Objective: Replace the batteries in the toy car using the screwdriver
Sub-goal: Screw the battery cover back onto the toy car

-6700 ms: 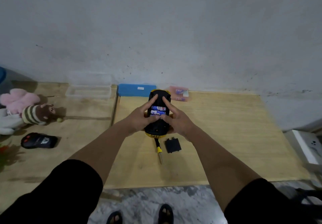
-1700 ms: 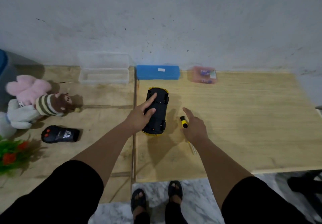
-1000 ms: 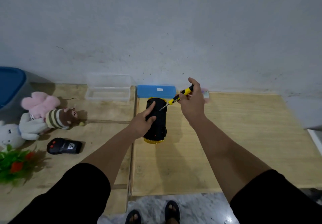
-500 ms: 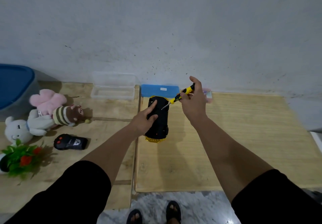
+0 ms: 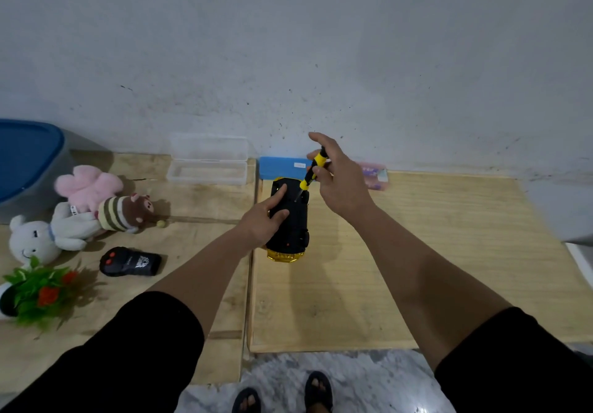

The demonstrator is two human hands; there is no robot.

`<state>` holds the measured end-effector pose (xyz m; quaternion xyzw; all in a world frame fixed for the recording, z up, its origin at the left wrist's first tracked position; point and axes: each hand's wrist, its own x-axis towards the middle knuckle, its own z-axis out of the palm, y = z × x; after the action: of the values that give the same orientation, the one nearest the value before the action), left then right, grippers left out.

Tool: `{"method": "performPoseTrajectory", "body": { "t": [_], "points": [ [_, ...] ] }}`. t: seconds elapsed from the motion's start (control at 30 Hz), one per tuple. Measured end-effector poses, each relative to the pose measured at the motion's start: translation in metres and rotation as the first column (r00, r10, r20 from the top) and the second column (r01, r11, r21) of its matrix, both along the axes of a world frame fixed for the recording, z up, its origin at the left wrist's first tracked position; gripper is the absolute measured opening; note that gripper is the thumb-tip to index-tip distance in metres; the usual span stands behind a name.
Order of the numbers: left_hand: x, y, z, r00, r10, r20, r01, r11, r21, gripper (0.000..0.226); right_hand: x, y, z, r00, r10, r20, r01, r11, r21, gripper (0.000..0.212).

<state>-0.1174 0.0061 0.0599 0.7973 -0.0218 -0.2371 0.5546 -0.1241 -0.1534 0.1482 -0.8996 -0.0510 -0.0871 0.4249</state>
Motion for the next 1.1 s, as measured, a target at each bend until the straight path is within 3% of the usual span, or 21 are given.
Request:
{"method": "performPoseTrajectory", "body": {
  "t": [0.1,0.27,0.37,0.53,0.63,0.83,1.1],
  "points": [
    [0.0,0.003,0.0,1.0,-0.011,0.027,0.011,1.0,0.003,0.054,0.002,0.003,0.007,0.999,0.039,-0.027,-0.041,0.998,-0.052,0.05],
    [-0.002,0.005,0.001,0.999,-0.005,0.036,0.006,1.0,-0.01,0.055,0.004,0.005,0.013,0.999,-0.052,0.013,0.051,0.995,0.086,0.035],
    [-0.002,0.006,0.003,0.998,-0.021,0.062,0.021,1.0,0.002,0.055,0.002,0.005,0.012,0.999,-0.038,0.015,0.035,0.984,0.173,0.037],
    [-0.001,0.007,0.005,0.996,-0.022,0.083,0.019,0.999,0.034,0.054,-0.003,0.006,0.018,0.981,0.105,-0.16,-0.042,0.934,0.355,0.014],
    [0.0,0.01,0.005,0.995,-0.023,0.099,0.018,0.998,0.059,0.053,-0.004,0.006,0.02,0.962,0.164,-0.217,-0.062,0.909,0.411,0.015],
    [-0.006,0.005,0.009,0.983,-0.126,0.13,0.121,0.991,0.052,0.055,-0.004,0.01,0.017,0.984,0.041,-0.174,0.031,0.918,0.395,0.012],
    [-0.005,0.001,0.014,0.988,-0.094,0.122,0.092,0.996,0.02,0.055,-0.004,0.008,0.015,0.973,0.095,-0.213,0.024,0.868,0.496,0.014]
  ]
}}
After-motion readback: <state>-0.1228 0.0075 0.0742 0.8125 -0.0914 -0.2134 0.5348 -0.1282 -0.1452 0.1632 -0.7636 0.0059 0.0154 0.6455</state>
